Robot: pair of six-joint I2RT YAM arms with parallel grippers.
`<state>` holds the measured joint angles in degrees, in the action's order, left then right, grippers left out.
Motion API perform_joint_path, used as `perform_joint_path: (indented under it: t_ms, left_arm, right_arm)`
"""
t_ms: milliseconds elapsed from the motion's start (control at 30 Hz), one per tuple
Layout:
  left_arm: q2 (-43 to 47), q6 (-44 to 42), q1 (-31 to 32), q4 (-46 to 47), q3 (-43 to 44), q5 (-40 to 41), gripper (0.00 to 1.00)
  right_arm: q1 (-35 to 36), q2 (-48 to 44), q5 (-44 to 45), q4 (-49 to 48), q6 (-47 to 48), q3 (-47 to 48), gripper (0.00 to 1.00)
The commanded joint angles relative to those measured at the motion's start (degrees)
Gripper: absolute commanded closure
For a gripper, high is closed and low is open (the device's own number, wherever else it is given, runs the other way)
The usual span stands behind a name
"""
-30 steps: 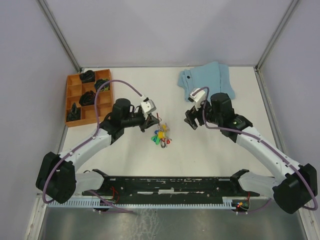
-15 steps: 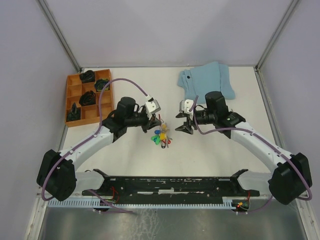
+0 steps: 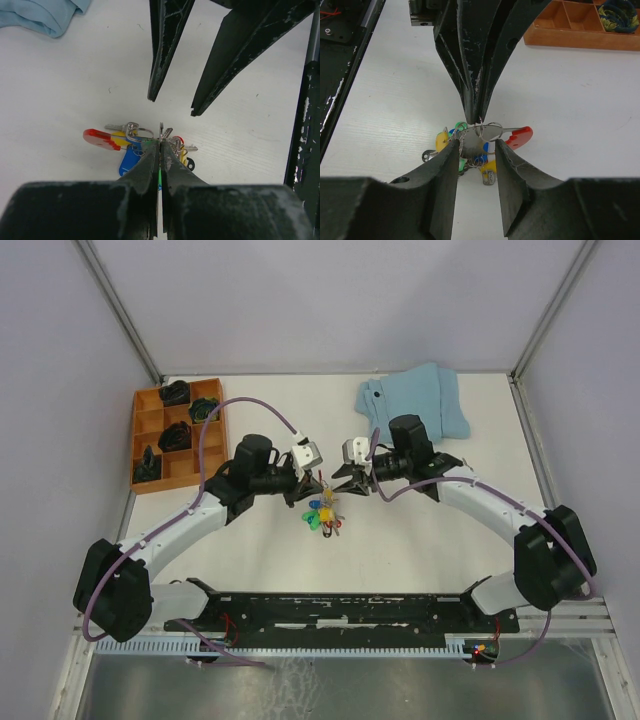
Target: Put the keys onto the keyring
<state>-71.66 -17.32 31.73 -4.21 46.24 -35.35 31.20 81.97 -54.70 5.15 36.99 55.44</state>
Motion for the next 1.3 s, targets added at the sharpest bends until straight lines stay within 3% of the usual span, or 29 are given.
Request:
perform_joint_path:
  t_ms: [0,533,833,900,967,1100,1267]
  left_arm:
    - [-0.32,-3.09,0.47,2.14,3.07,-3.24,0.97]
    - [-0.59,-3.50,0.62,2.10,2.98,-4.43,0.97]
    - [-0.35,-3.47,0.62,3.77,1.88,-4.99,0.97]
    - [-0.04,-3.15,0.66,5.60,0.79,-4.99,0.97]
    - [0.39,-2.71,0.54,8.07,-0.70,-5.07,0.97]
    - [1.23,-1.95,0.04,14.14,-4.76,-6.05,0.90]
    - [2.08,3.90,-3.26,32.25,-13.32,-11.52,0.78]
  right_arm:
    - [0.86,2.48,-3.81,-3.69,0.45,3.78,0.59]
    - [1.31,6.40,-5.65,0.86,2.73,6.53,0.76]
    - [1.45,6.92,-6.23,2.54,2.93,6.83,0.92]
    - [1.44,7.01,-6.66,2.41,2.63,6.79,0.99]
    - [1.46,6.78,-6.74,0.77,1.21,6.02,0.99]
    - [1.48,5.54,-5.28,-12.39,-7.65,1.03,0.99]
    - [1.47,5.19,-4.98,-21.03,-13.37,-2.03,0.99]
